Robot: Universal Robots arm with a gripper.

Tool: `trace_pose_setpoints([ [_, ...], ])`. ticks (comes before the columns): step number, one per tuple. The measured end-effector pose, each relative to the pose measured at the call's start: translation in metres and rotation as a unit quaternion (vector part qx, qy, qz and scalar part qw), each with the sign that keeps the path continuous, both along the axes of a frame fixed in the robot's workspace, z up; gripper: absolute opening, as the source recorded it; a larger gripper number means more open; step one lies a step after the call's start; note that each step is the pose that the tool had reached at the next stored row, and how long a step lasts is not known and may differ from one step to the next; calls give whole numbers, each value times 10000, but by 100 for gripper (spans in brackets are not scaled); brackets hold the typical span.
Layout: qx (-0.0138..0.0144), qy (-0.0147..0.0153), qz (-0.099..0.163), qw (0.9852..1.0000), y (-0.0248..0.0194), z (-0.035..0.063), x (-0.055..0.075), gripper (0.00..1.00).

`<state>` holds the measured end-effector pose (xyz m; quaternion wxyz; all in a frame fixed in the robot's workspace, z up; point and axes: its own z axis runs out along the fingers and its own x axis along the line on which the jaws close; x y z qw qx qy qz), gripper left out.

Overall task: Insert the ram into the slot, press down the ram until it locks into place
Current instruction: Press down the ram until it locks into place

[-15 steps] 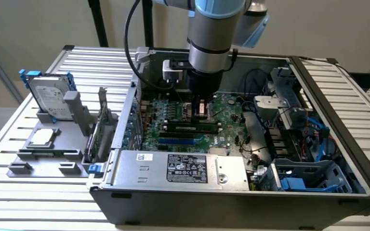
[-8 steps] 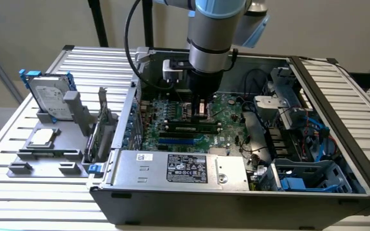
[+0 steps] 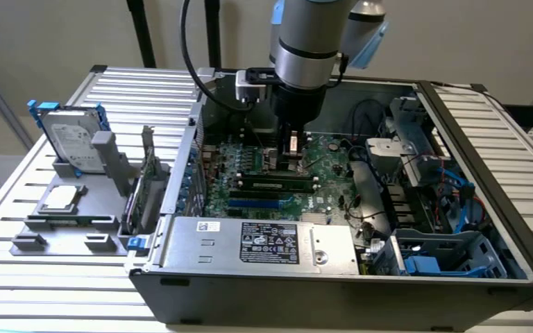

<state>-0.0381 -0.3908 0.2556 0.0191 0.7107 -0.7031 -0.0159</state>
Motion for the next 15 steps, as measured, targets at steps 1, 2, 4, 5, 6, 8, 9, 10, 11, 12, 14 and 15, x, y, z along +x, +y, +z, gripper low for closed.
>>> trace_pose_setpoints([
  [1, 0, 0, 0, 10000, 0, 0, 0, 10],
  [2, 1, 0, -1, 10000, 0, 0, 0, 10],
  [4, 0, 0, -1, 10000, 0, 0, 0, 10],
  [5, 0, 1, 0, 10000, 0, 1, 0, 10],
  [6, -1, 1, 0, 10000, 0, 1, 0, 10],
  [8, 0, 0, 0, 10000, 0, 1, 0, 10],
  [9, 0, 1, 0, 10000, 0, 0, 0, 10],
  [10, 0, 1, 0, 10000, 0, 1, 0, 10],
  [11, 0, 1, 0, 10000, 0, 1, 0, 10],
  [12, 0, 1, 0, 10000, 0, 1, 0, 10],
  [14, -1, 1, 0, 10000, 0, 1, 0, 10],
  [15, -1, 1, 0, 10000, 0, 1, 0, 10],
])
